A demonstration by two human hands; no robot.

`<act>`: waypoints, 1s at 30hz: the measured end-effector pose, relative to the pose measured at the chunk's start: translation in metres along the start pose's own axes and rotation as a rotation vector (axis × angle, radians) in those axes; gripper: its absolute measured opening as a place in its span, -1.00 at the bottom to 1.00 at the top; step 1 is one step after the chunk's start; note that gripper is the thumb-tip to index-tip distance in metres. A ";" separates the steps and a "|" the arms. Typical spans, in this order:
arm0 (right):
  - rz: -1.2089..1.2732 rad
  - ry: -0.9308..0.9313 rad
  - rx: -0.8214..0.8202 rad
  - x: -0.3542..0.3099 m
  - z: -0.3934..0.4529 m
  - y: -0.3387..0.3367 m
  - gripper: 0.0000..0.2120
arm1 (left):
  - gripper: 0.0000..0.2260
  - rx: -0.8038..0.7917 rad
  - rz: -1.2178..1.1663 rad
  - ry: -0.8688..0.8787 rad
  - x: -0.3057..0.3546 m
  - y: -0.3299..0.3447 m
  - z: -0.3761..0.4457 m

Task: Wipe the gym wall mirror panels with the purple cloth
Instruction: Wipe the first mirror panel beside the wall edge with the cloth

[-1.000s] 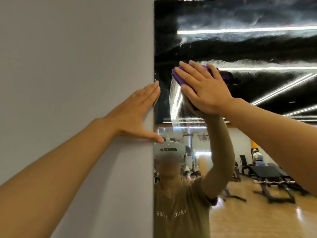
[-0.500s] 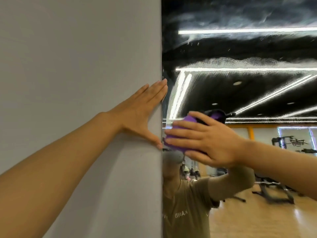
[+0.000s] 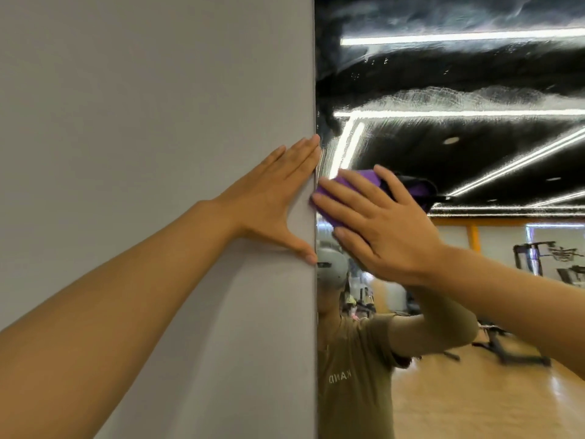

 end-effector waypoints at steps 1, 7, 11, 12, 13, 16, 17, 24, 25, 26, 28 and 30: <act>-0.003 -0.045 -0.019 -0.009 -0.014 0.002 -0.48 | 0.29 0.005 0.001 0.009 0.000 0.000 -0.001; -0.036 -0.263 -0.118 -0.034 -0.077 0.007 -0.49 | 0.13 0.029 0.078 0.152 0.006 0.001 -0.007; -0.026 -0.393 -0.169 -0.016 -0.067 0.002 -0.51 | -0.05 0.043 0.064 0.107 0.012 -0.001 -0.012; -0.028 -0.395 -0.155 -0.009 -0.060 0.001 -0.51 | -0.11 0.048 0.051 0.087 0.014 0.000 -0.013; -0.024 -0.359 -0.135 -0.003 -0.053 -0.001 -0.51 | -0.16 0.055 0.043 0.067 0.017 0.001 -0.012; -0.005 -0.086 -0.046 0.001 -0.042 -0.001 -0.50 | -0.25 0.088 0.033 0.008 0.026 0.006 -0.010; -0.004 0.005 -0.012 -0.008 -0.044 0.001 -0.49 | -0.25 0.103 0.027 -0.006 0.028 0.008 -0.010; -0.035 -0.183 -0.094 -0.080 -0.128 0.014 -0.48 | -0.29 0.143 0.000 -0.064 0.038 0.025 -0.015; -0.046 -0.237 -0.121 -0.082 -0.139 0.013 -0.48 | -0.28 0.151 0.007 -0.074 0.040 0.027 -0.015; -0.051 -0.278 -0.141 -0.082 -0.145 0.012 -0.48 | -0.28 0.162 0.012 -0.083 0.042 0.029 -0.014; -0.041 -0.345 -0.169 -0.077 -0.149 0.011 -0.48 | -0.29 0.193 0.011 -0.099 0.046 0.032 -0.013; -0.035 -0.422 -0.192 -0.065 -0.143 0.011 -0.48 | -0.31 0.219 0.012 -0.111 0.048 0.036 -0.013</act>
Point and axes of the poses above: each hand's wrist, its own z-axis towards the middle knuckle, its own y-axis out of the palm, x = y × z, the point moved 1 cm from there along z, towards the middle knuckle
